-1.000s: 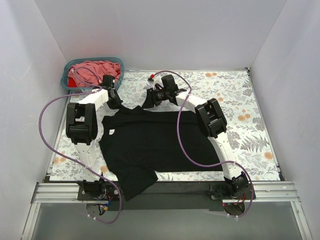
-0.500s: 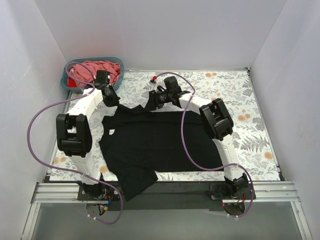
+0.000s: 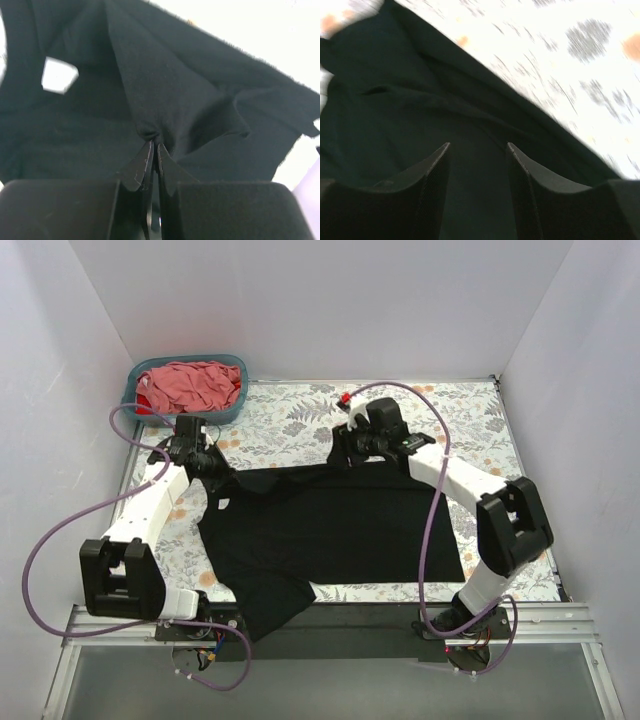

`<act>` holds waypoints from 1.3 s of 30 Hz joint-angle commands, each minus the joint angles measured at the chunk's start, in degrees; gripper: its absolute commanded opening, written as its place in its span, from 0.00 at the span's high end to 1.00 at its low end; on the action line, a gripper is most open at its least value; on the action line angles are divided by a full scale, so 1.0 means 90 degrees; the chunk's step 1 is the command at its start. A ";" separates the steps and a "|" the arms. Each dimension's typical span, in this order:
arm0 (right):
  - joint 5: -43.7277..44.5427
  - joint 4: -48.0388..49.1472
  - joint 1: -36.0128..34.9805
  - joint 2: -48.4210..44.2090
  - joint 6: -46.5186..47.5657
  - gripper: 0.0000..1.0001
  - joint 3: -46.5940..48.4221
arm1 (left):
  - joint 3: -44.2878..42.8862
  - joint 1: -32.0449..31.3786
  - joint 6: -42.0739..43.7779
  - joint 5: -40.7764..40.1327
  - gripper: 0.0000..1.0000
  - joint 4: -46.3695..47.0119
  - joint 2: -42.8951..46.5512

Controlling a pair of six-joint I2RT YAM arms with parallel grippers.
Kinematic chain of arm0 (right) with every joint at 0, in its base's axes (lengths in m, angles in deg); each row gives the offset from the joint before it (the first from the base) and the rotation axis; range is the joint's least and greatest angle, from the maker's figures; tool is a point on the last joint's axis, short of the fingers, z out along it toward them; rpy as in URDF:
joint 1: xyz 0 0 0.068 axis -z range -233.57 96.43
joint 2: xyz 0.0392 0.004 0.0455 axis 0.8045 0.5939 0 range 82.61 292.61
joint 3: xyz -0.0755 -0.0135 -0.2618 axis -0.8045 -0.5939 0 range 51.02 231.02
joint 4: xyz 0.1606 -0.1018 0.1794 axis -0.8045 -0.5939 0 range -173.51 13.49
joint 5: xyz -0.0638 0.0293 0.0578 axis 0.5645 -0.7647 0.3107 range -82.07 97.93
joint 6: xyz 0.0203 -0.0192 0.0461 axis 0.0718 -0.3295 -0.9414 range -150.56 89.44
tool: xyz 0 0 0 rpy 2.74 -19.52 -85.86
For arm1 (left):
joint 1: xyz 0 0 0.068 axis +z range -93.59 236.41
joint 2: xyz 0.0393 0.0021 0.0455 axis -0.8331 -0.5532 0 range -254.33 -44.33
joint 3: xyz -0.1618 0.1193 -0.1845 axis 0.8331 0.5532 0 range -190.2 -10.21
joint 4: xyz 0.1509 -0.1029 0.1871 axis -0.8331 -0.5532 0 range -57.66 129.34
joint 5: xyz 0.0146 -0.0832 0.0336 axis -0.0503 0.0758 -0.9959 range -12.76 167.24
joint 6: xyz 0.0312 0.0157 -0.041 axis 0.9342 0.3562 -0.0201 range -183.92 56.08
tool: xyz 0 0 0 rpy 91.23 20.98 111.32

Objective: Fold and stack the t-shirts
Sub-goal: Fold the tshirt

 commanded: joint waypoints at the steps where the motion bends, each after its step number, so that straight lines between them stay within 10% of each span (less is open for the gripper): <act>1: 0.1330 -0.0663 0.0063 -0.0743 0.0400 0.45 -0.0765 | 0.0521 0.0013 -0.0243 0.0587 1.00 -0.0102 0.0657; 20: 0.1996 -0.0907 0.0522 -0.1958 0.0049 0.47 -0.2143 | 0.3472 0.0013 -0.1688 0.2268 1.00 0.0259 0.2320; 34: 0.1752 -0.0985 0.0922 -0.1704 -0.0215 0.48 -0.2426 | 0.3424 0.0013 -0.1522 0.0599 1.00 0.0035 0.2280; 39: 0.1733 -0.1024 0.1321 -0.1918 -0.0390 0.48 -0.2572 | 0.2634 0.0013 -0.1405 -0.0406 0.59 -0.0249 0.2339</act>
